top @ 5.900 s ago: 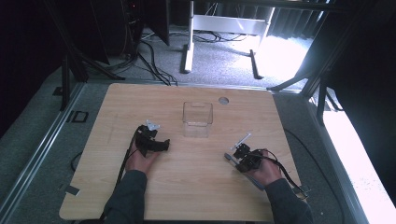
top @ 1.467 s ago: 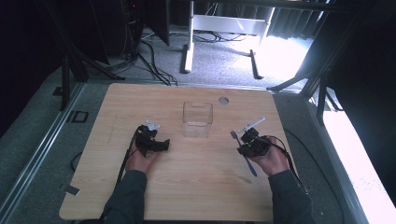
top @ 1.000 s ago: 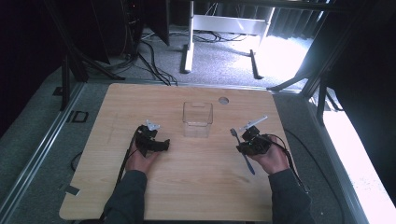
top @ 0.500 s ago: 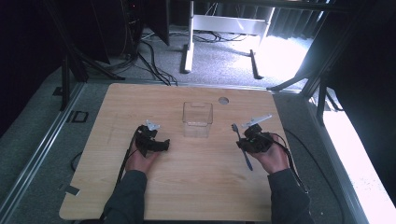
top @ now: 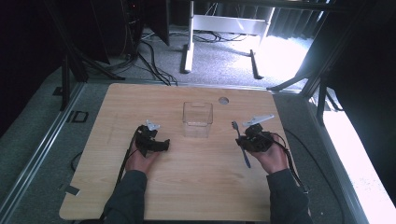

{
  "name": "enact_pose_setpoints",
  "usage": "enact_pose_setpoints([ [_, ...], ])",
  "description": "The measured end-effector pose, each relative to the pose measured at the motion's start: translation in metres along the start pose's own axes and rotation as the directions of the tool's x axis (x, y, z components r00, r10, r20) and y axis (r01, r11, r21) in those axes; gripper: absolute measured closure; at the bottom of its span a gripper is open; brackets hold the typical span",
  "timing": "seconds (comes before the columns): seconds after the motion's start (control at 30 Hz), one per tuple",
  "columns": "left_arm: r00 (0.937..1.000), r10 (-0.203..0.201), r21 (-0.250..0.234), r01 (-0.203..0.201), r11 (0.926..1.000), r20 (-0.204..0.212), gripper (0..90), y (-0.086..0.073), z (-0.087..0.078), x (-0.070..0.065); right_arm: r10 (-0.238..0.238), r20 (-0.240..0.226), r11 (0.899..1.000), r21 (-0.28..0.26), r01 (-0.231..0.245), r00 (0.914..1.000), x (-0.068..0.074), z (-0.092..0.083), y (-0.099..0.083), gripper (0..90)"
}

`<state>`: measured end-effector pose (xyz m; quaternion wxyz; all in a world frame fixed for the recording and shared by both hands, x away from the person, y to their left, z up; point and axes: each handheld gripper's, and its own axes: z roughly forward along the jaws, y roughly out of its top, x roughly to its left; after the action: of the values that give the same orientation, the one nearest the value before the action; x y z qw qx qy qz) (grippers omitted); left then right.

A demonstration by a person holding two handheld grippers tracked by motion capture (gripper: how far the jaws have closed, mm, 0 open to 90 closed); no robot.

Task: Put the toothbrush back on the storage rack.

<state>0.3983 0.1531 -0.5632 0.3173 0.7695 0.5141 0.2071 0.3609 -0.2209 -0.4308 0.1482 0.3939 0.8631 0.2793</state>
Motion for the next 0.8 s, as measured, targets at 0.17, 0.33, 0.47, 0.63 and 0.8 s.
enact_pose_setpoints([
  [0.17, 1.0000, 0.000, 0.000, 0.000, 1.0000, 0.000, 8.7, 0.0000, 0.0000, 0.0000, 0.010, -0.004, 0.999, -0.038, -0.010, 0.9999, -0.0017, -0.0023, 0.0008, 78.6],
  [0.33, 1.0000, 0.000, 0.000, 0.000, 1.0000, 0.000, 8.7, 0.0000, 0.0000, 0.0000, 0.014, -0.006, 0.998, -0.058, -0.015, 0.9999, -0.0022, -0.0037, 0.0011, 78.6],
  [0.47, 1.0000, 0.000, 0.000, 0.000, 1.0000, 0.000, 8.7, 0.0000, 0.0000, 0.0000, 0.020, -0.006, 0.996, -0.082, -0.020, 0.9998, -0.0023, -0.0046, 0.0016, 78.5],
  [0.63, 1.0000, 0.000, 0.000, 0.000, 1.0000, 0.000, 8.7, 0.0000, 0.0000, 0.0000, 0.026, -0.006, 0.993, -0.115, -0.026, 0.9997, -0.0031, -0.0059, 0.0022, 78.6],
  [0.8, 1.0000, 0.000, 0.000, 0.000, 1.0000, 0.000, 8.7, 0.0000, 0.0000, 0.0000, 0.027, -0.009, 0.992, -0.119, -0.028, 0.9996, -0.0038, -0.0058, 0.0027, 78.5],
])
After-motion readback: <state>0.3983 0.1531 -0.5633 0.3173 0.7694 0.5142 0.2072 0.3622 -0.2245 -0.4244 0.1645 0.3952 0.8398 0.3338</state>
